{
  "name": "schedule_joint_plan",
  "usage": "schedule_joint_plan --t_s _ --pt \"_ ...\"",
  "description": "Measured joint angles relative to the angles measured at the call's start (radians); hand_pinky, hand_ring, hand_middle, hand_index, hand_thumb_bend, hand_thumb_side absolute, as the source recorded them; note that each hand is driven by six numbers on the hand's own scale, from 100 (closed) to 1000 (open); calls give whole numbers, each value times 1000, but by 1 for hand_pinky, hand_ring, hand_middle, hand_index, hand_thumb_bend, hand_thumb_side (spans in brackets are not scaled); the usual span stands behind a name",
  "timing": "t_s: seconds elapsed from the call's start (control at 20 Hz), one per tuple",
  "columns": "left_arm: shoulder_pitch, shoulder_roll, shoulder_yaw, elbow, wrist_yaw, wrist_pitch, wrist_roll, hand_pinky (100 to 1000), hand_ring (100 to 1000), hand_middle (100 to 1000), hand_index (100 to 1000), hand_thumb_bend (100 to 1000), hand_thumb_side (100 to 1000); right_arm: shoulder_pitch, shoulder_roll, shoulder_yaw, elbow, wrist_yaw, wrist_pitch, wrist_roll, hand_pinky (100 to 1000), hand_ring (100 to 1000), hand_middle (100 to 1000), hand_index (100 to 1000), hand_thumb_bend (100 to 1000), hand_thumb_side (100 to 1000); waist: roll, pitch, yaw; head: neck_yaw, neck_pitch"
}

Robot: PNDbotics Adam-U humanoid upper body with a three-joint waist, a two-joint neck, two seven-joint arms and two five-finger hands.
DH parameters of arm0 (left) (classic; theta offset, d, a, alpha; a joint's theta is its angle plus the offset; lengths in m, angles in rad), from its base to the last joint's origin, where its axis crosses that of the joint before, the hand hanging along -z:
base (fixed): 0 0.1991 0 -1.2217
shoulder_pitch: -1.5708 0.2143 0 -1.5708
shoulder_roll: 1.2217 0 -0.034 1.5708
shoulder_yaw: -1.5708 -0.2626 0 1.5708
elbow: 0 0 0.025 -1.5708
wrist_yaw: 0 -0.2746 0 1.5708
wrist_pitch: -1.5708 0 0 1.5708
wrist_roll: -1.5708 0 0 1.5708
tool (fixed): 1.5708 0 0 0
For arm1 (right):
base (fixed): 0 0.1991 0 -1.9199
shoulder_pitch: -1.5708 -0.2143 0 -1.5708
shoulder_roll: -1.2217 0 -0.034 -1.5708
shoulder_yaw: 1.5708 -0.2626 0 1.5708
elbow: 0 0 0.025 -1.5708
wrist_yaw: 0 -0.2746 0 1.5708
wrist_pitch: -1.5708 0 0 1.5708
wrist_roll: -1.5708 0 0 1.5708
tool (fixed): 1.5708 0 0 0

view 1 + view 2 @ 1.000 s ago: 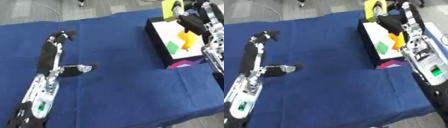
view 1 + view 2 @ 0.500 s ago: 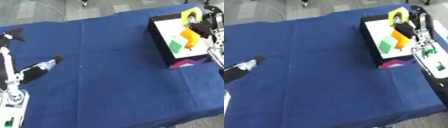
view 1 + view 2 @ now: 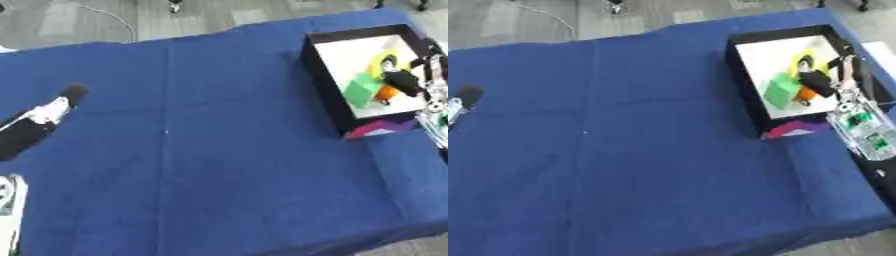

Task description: Pick up the objects with one hand, pass them to the other hand, and then place them into the box on the other side of the table.

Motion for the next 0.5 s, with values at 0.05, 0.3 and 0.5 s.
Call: schedule_joint_plan --t_s 0.05,0.3,0.5 --pt "0 0 1 -3 0 1 0 774 622 496 752 941 468 0 0 -3 1 54 16 19 608 1000 889 1000 100 720 0 0 0 0 0" --pt "2 0 7 -5 -6 6 1 774 622 496 753 941 470 0 0 -38 -39 296 81 105 663 1000 923 1000 100 579 0 0 -1 -1 0" --pt "4 0 11 -5 -16 10 0 775 622 496 754 938 473 2 0 -64 -116 462 115 174 696 1000 959 1000 100 361 0 0 -5 -1 0"
